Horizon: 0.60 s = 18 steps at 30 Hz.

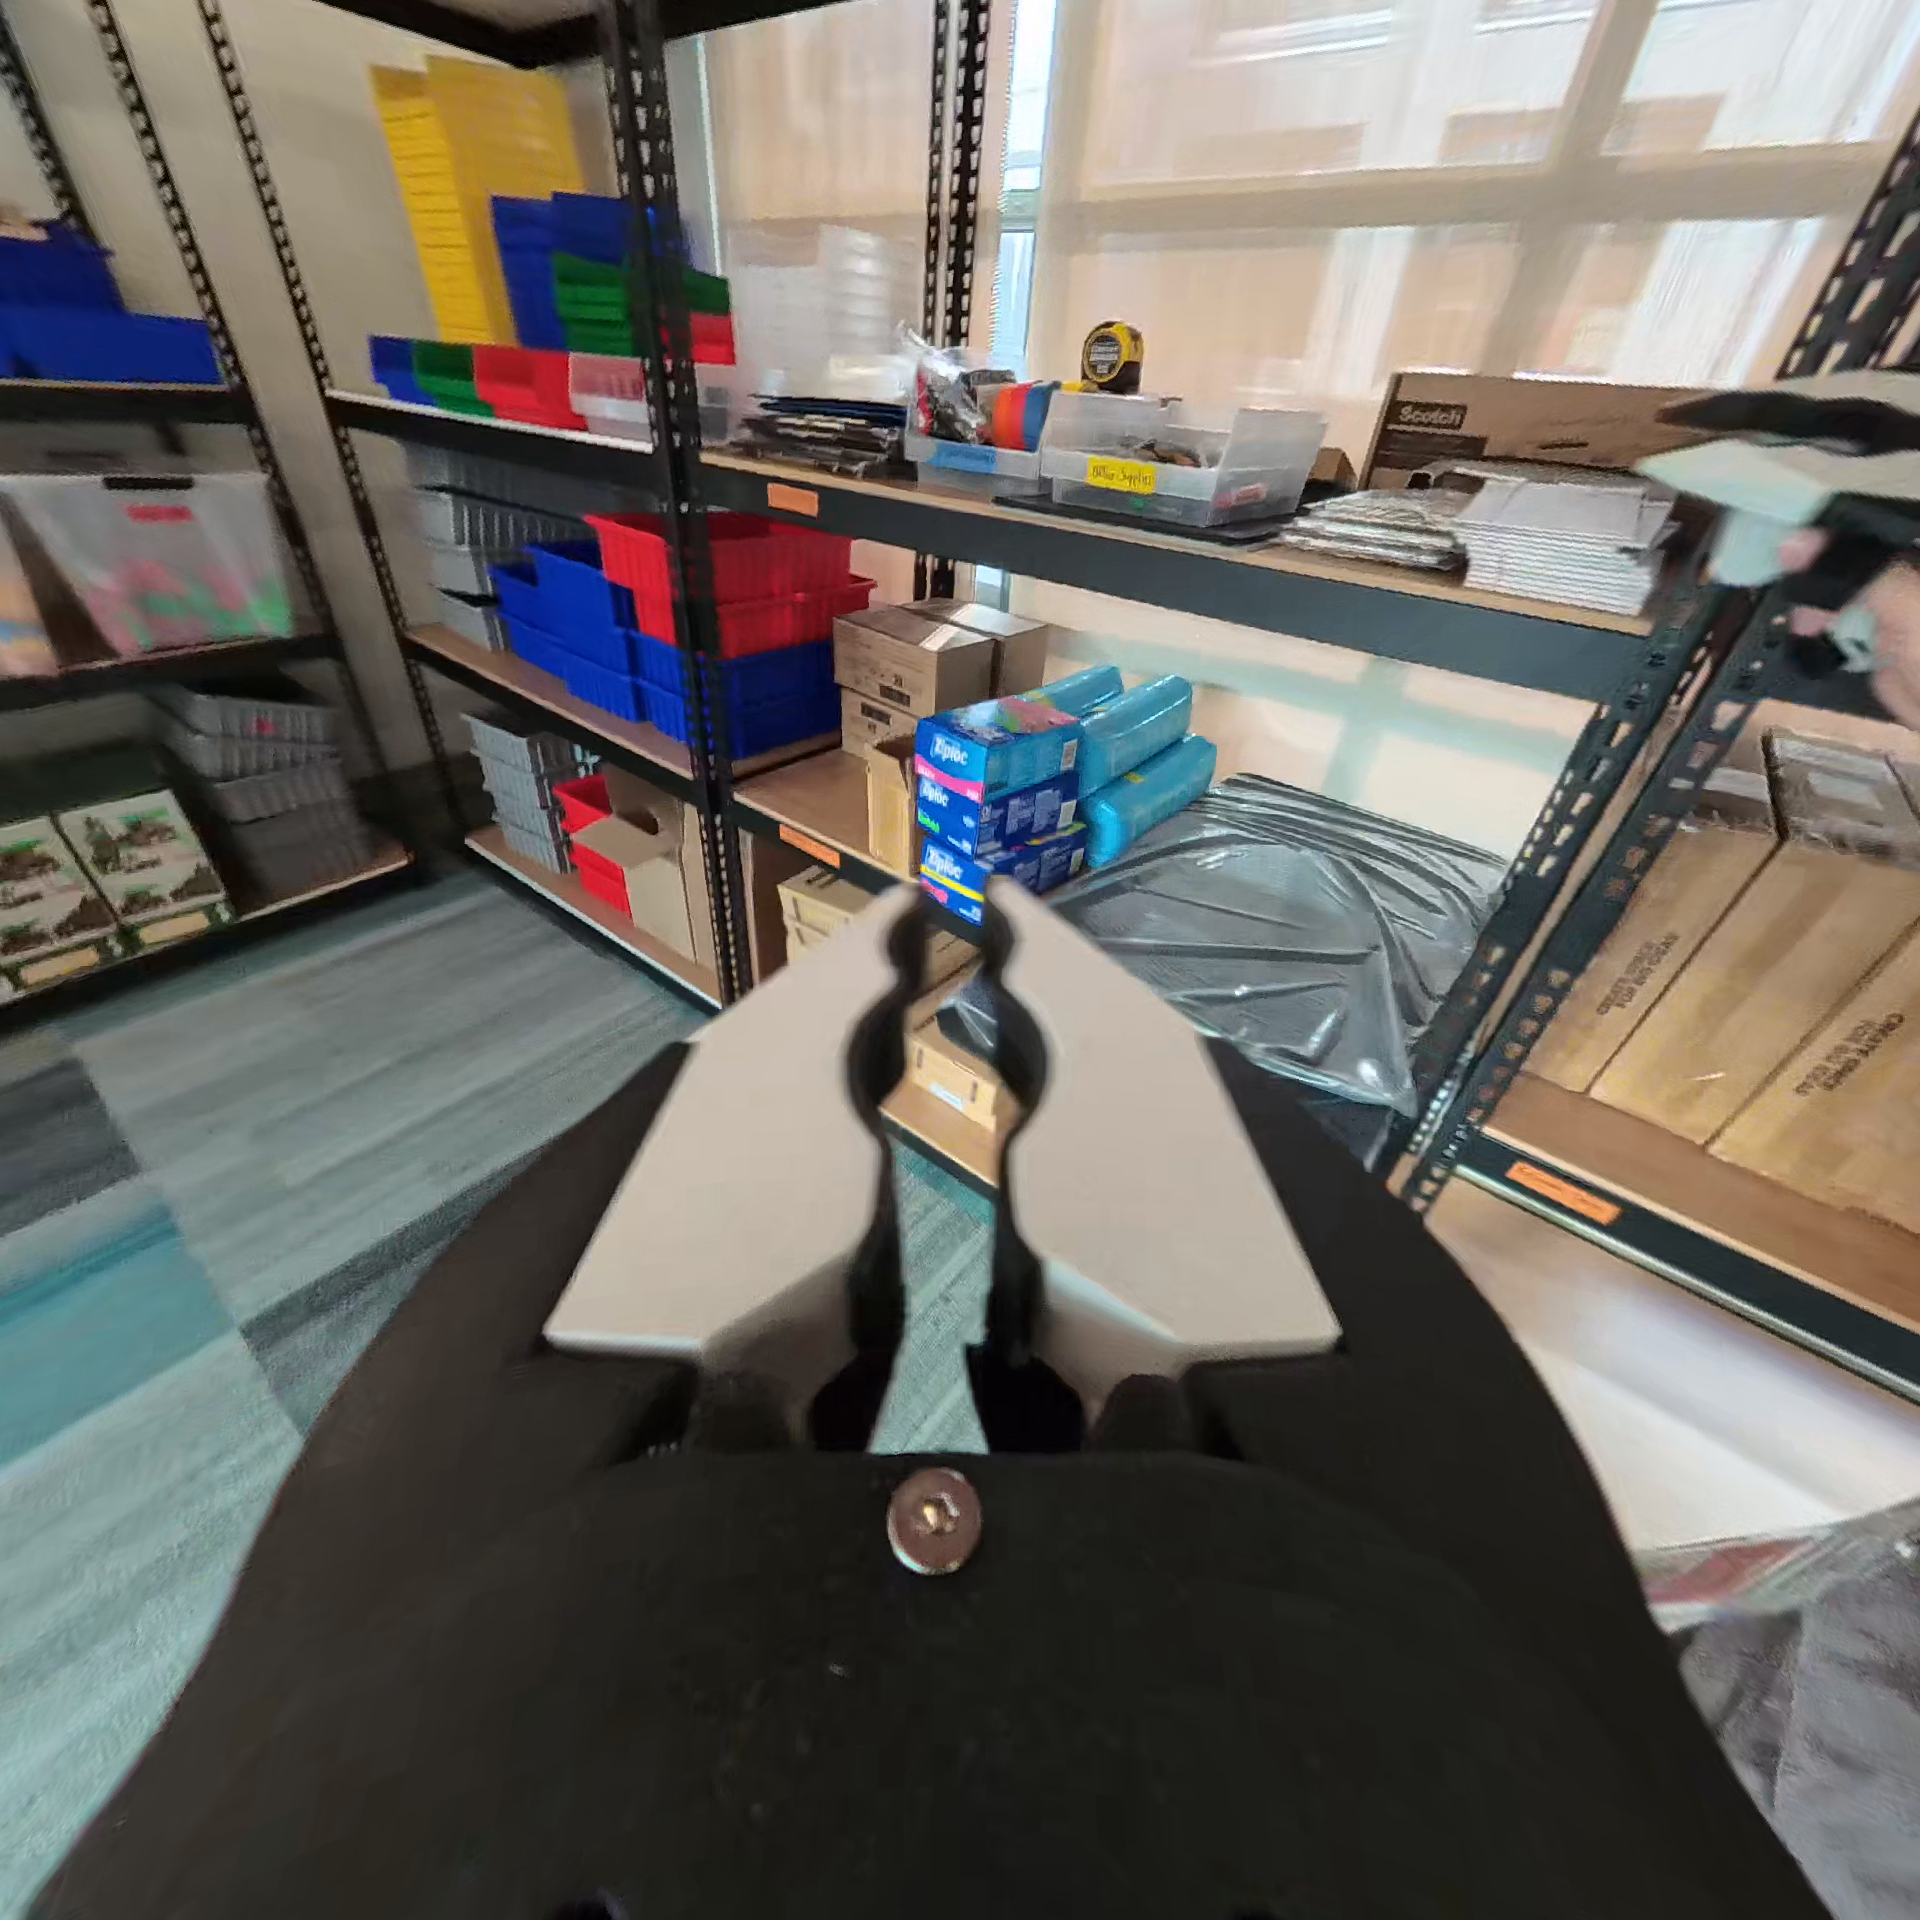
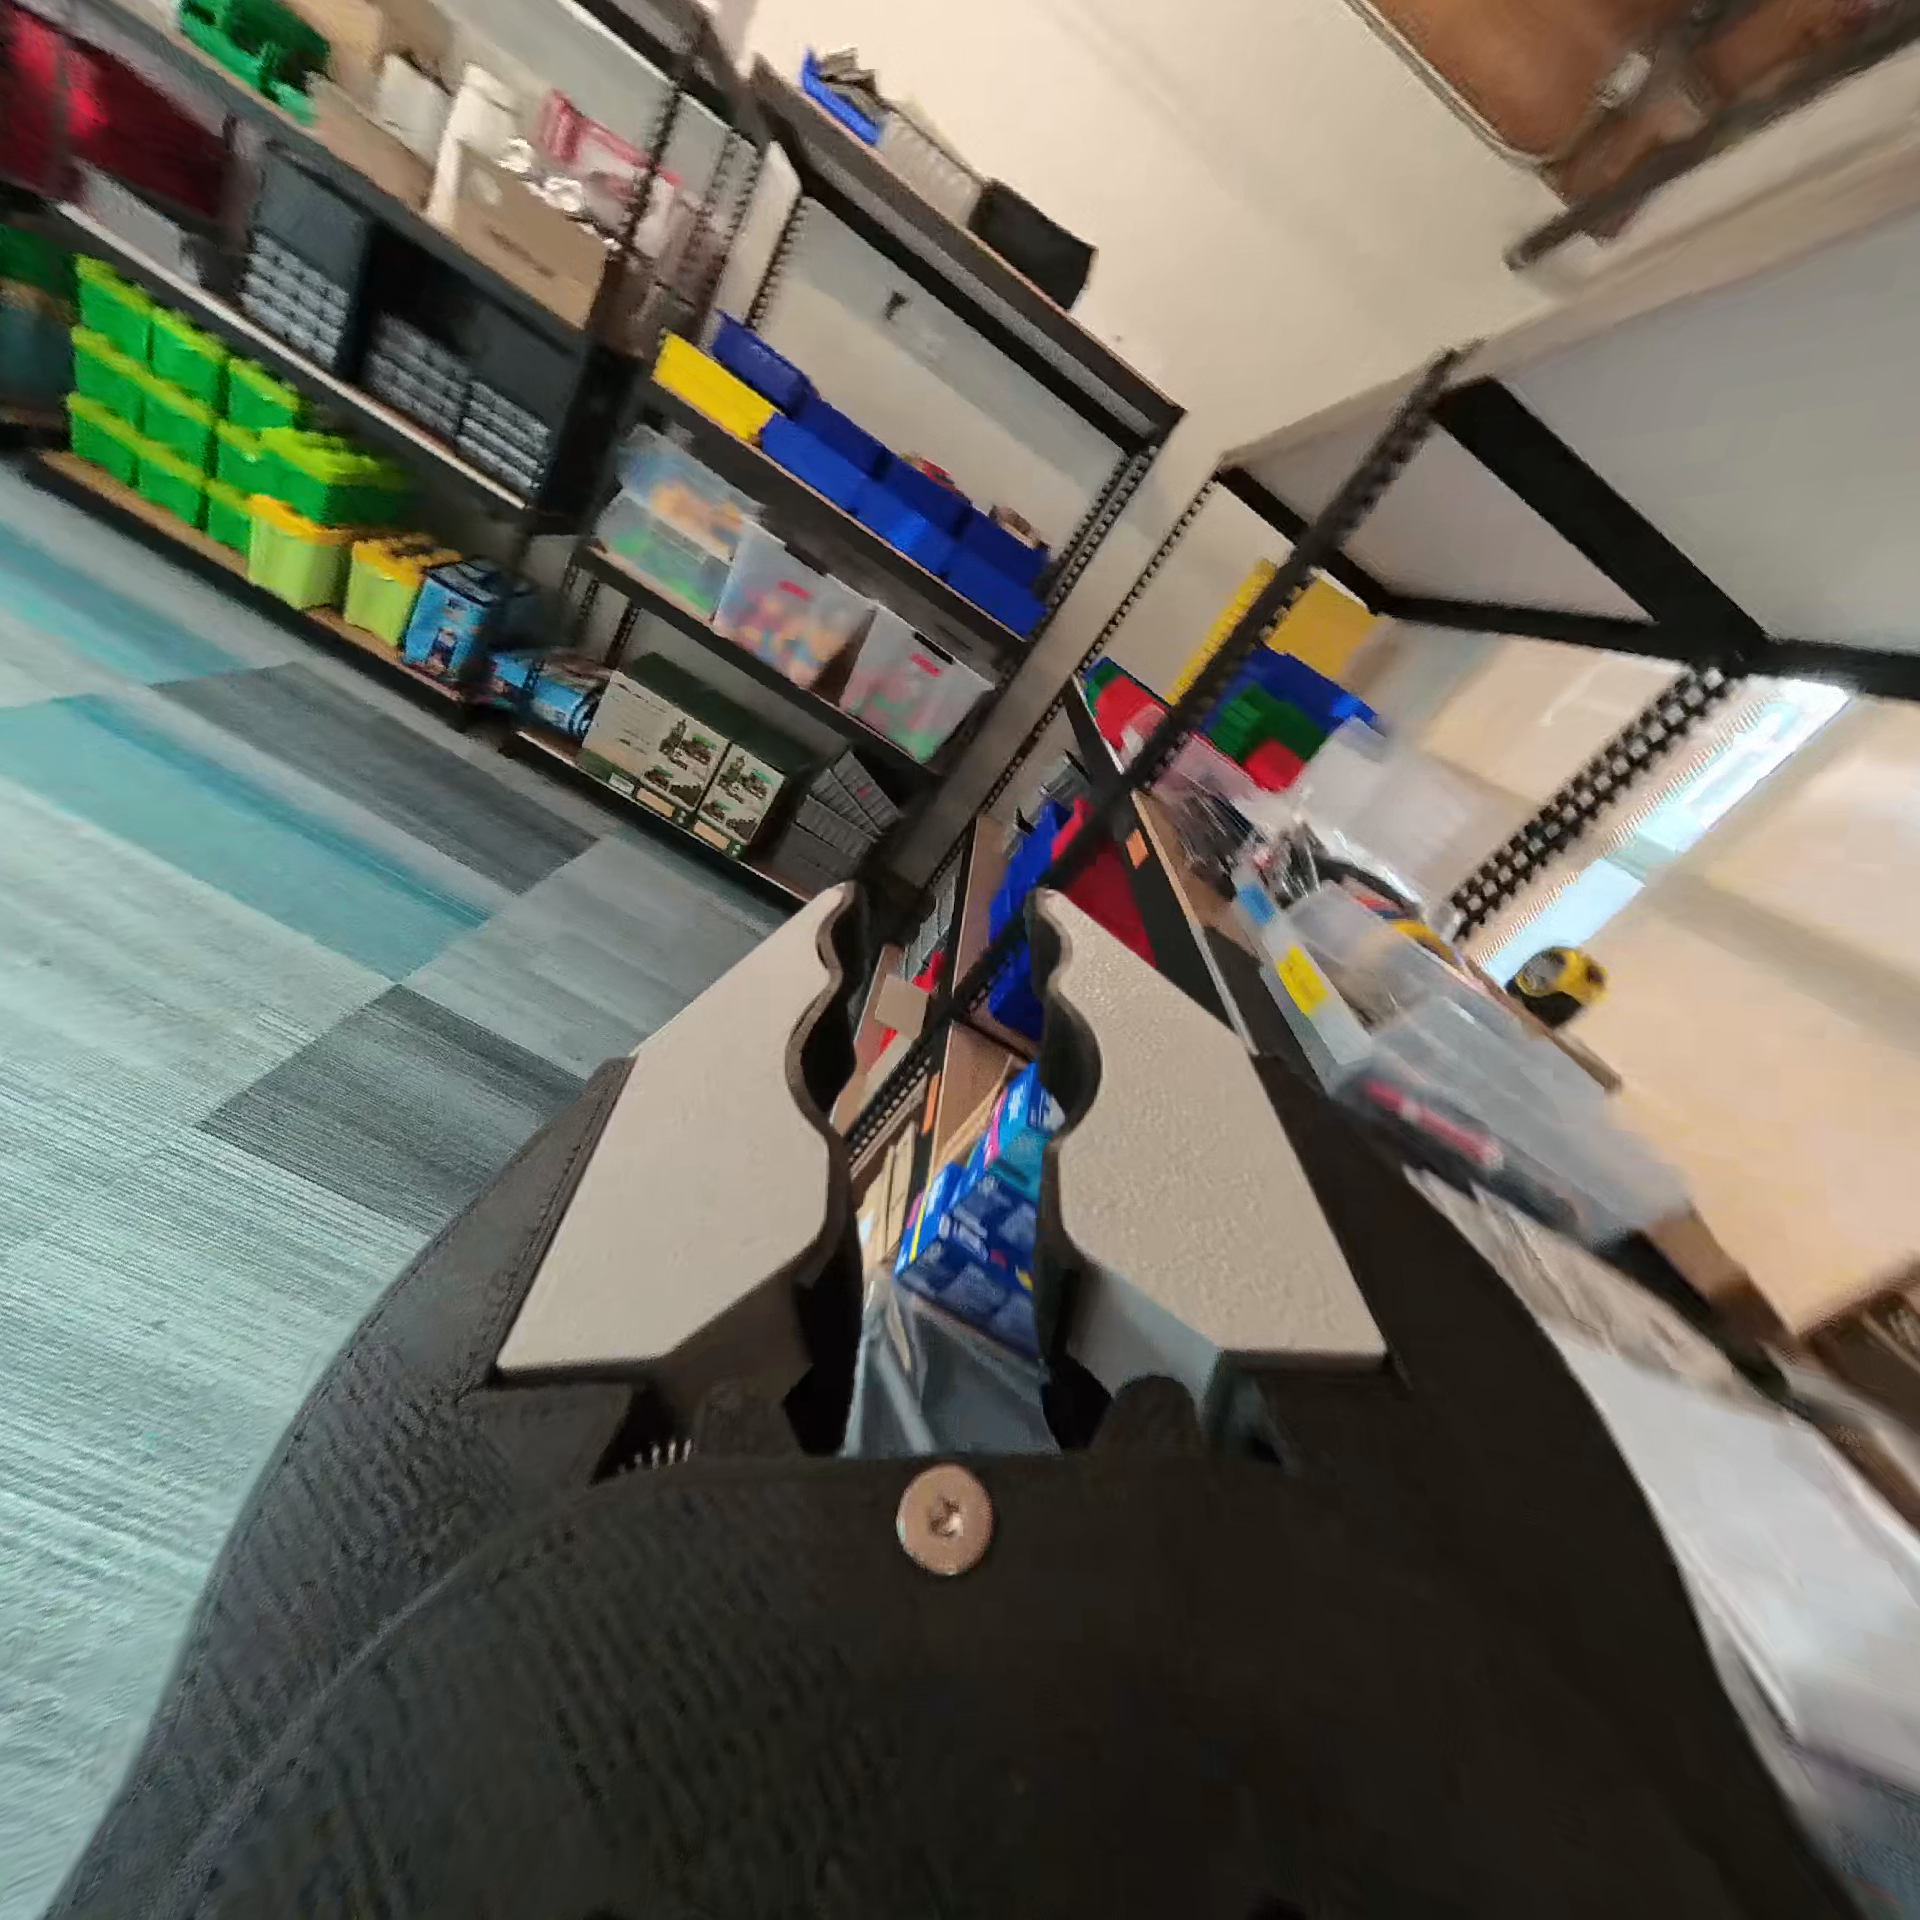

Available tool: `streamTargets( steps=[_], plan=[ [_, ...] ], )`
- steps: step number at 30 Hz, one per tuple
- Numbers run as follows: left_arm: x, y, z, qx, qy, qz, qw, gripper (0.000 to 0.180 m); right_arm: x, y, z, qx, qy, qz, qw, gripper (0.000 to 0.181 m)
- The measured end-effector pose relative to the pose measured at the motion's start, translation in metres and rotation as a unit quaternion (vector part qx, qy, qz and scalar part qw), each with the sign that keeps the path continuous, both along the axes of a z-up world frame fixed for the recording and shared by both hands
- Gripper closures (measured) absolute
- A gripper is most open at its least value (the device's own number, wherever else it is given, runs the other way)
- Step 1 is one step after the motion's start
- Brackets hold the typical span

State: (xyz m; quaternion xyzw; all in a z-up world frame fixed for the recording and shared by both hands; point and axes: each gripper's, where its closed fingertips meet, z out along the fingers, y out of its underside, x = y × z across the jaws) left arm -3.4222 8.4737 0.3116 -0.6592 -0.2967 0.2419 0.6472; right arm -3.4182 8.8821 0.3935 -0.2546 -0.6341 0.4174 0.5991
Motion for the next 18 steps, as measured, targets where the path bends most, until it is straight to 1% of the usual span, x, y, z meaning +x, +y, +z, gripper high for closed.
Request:
streamTargets(
  steps=[1,4,5,8,9,11,13,14,16,18],
  plan=[
    [-0.017,0.001,0.001,-0.003,0.009,-0.003,1.0,0.18,-0.031,-0.011,-0.004,0.017,-0.004,0.004,1.0,0.154],
    [-0.078,-0.01,-0.007,-0.04,0.013,0.04,0.998,0.18,-0.107,-0.04,-0.022,0.063,-0.028,-0.008,0.998,0.171],
    [-0.097,-0.014,-0.013,-0.063,0.011,0.044,0.997,0.18,-0.128,-0.05,-0.027,0.073,-0.024,-0.008,0.997,0.18],
    [-0.164,-0.041,-0.034,-0.148,0.014,0.082,0.986,0.18,-0.189,-0.074,-0.046,0.096,-0.018,-0.01,0.995,0.181],
    [-0.187,-0.049,-0.039,-0.166,0.016,0.086,0.982,0.18,-0.208,-0.078,-0.053,0.095,-0.025,-0.014,0.995,0.181],
    [-0.231,-0.056,-0.042,-0.181,0.02,0.066,0.981,0.18,-0.242,-0.081,-0.061,0.082,-0.028,-0.034,0.996,0.181],
    [-0.279,-0.058,-0.036,-0.18,0.032,0.043,0.982,0.18,-0.272,-0.077,-0.061,0.06,-0.017,-0.068,0.996,0.181],
    [-0.303,-0.056,-0.033,-0.183,0.03,0.025,0.982,0.18,-0.286,-0.074,-0.064,0.047,-0.03,-0.087,0.995,0.181],
    [-0.349,-0.048,-0.025,-0.197,0.025,-0.013,0.98,0.18,-0.31,-0.065,-0.065,0.05,-0.058,-0.128,0.989,0.181],
    [-0.393,-0.033,-0.014,-0.202,0.04,-0.05,0.977,0.18,-0.326,-0.046,-0.062,0.059,-0.066,-0.192,0.977,0.181]
  ],
)
